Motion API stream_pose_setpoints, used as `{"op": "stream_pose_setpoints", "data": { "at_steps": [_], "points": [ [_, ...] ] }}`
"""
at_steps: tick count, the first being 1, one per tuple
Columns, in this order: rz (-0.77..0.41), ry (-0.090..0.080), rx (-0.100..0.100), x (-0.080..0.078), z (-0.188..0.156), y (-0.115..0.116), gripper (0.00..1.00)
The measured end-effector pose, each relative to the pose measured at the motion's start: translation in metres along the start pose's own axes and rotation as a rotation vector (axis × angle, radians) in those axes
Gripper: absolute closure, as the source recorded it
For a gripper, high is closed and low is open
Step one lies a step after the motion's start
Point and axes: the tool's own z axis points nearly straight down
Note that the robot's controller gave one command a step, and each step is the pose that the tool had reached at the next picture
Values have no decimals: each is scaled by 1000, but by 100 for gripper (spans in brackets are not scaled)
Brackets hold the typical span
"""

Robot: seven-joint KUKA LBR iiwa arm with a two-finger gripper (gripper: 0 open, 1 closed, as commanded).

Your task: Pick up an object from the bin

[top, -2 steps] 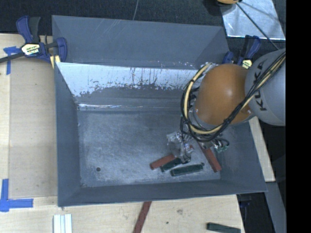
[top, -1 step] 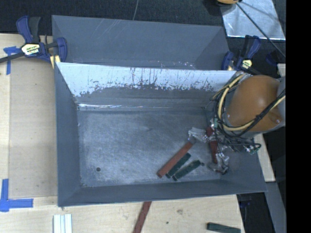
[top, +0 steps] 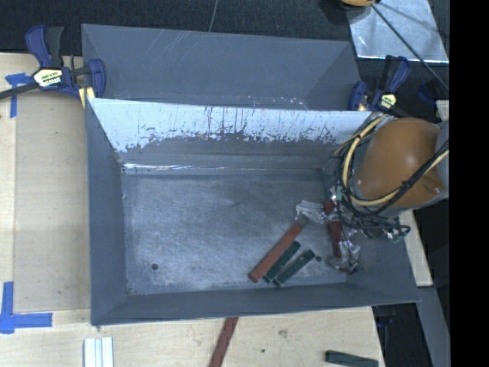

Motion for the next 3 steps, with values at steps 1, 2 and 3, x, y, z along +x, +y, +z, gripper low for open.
{"op": "stream_pose_setpoints", "data": {
  "at_steps": [1,2,3],
  "points": [
    [-230,0,4,-16,-1,32,0],
    [-301,-7,1,-29,-3,52,100],
    [-301,-7,1,-29,-3,52,100]
  ]
}}
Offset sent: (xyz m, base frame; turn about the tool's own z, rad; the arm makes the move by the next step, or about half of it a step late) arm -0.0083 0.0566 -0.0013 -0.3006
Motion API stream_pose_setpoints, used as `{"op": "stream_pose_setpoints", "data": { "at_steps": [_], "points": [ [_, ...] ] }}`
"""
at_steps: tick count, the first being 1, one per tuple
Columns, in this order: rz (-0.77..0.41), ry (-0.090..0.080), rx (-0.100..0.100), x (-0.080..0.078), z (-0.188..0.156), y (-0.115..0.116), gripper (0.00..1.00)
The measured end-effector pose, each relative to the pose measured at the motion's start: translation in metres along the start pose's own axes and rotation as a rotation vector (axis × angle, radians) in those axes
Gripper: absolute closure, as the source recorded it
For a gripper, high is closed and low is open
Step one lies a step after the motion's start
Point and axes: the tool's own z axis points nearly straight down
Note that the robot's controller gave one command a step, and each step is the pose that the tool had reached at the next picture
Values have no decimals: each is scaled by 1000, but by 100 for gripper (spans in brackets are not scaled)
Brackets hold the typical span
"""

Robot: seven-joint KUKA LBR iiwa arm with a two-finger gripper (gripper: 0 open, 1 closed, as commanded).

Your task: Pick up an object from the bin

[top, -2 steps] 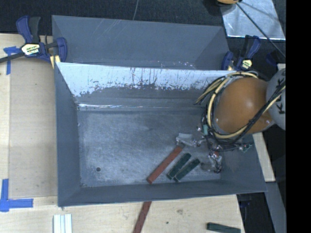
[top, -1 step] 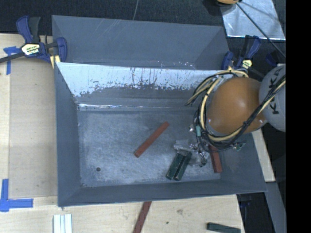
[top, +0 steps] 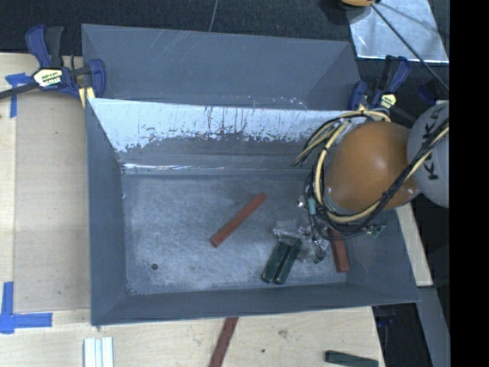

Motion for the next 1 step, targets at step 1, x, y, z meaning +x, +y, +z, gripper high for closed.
{"op": "stream_pose_setpoints", "data": {
  "at_steps": [1],
  "points": [
    [15,6,-4,-18,-203,-5,100]
  ]
}}
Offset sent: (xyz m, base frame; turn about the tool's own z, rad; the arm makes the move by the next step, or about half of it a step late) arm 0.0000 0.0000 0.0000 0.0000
